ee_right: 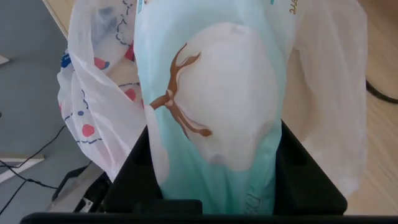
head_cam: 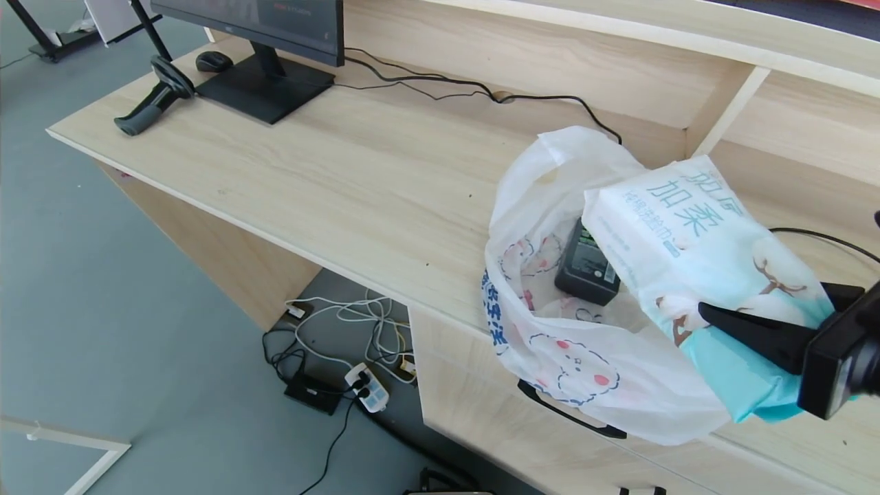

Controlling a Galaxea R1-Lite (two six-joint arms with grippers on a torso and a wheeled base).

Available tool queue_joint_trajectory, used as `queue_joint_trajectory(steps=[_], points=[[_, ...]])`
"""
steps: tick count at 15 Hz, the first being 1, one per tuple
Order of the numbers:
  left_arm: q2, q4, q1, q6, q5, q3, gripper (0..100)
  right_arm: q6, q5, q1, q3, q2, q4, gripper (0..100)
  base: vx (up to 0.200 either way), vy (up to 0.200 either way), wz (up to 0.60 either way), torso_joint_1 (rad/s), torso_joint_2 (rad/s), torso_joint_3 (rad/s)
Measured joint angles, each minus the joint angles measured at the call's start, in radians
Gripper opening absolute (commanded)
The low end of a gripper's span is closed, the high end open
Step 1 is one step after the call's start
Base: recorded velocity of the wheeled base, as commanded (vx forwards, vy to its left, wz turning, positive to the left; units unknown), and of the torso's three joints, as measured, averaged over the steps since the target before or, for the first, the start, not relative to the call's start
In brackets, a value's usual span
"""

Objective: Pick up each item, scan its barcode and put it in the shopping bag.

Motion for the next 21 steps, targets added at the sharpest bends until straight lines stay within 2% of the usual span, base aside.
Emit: queue_joint_trajectory(steps=[6,10,13,17,21], points=[[0.0,-0.001,-0.001,0.003,0.0,0.0,100,0.025,0.011,0.001,0.005,0.036,-0.003,0,0.0,0.0,0.0,0.0,0.0,0.0],[0.0,-0.001,-0.001,0.006,-0.001,0.0,100,0.045,0.02,-0.001,0.003,0.139,-0.131,0,0.0,0.0,0.0,0.0,0.0,0.0],[0.0,-0.001,0.0,0.006,-0.001,0.0,100,0.07,0.022,-0.006,0.008,0.223,-0.305,0,0.0,0.0,0.0,0.0,0.0,0.0],[0.0,-0.002,-0.001,0.016,-0.001,0.0,100,0.103,0.021,-0.02,0.05,0.265,-0.328,0,0.0,0.0,0.0,0.0,0.0,0.0],[0.0,-0.002,-0.001,0.016,-0.001,0.0,100,0.109,0.024,-0.065,0.036,0.281,-0.35,0,0.0,0.0,0.0,0.0,0.0,0.0]])
